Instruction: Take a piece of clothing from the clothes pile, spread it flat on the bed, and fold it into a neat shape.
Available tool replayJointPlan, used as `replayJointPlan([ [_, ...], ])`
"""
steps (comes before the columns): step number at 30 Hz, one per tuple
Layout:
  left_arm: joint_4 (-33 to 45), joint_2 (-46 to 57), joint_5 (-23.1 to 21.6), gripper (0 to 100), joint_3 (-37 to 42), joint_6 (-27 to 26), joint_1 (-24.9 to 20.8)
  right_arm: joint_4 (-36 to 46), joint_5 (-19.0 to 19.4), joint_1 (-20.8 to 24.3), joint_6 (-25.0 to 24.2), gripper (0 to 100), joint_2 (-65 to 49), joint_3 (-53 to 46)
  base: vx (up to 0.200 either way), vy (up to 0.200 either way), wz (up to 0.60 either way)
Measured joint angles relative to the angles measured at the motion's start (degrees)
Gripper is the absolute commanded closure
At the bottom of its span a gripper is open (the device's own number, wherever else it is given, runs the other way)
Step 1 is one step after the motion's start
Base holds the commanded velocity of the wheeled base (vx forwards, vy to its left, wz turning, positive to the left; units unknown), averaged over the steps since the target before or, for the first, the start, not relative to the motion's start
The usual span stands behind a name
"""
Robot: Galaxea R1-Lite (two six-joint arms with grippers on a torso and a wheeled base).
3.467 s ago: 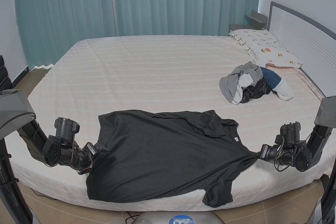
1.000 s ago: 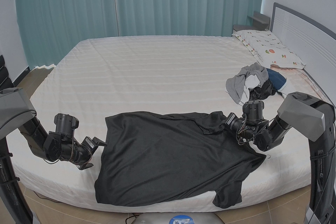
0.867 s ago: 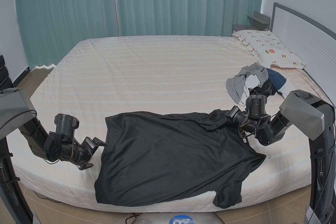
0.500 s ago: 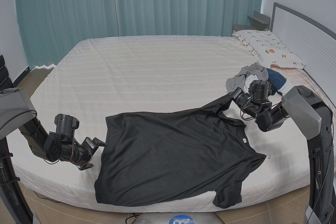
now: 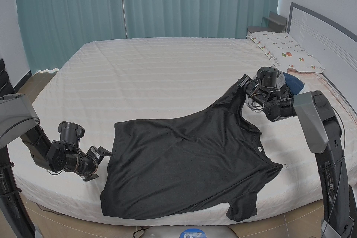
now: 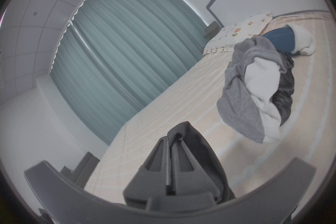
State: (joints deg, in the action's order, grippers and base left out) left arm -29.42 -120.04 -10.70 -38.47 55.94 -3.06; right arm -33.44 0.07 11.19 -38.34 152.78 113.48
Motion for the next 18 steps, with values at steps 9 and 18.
replayJointPlan([
  [9, 0.0, -0.1, 0.1, 0, 0.1, 0.0, -0.2, 1.3, -0.5, -0.3, 4.8, 0, 5.6, 1.1, 0.0, 0.0, 0.0],
  [18, 0.0, -0.1, 0.1, 0, 0.3, -0.3, -0.3, 2.7, 0.2, -1.4, 6.0, 0, 4.6, -2.9, 0.0, 0.0, 0.0],
])
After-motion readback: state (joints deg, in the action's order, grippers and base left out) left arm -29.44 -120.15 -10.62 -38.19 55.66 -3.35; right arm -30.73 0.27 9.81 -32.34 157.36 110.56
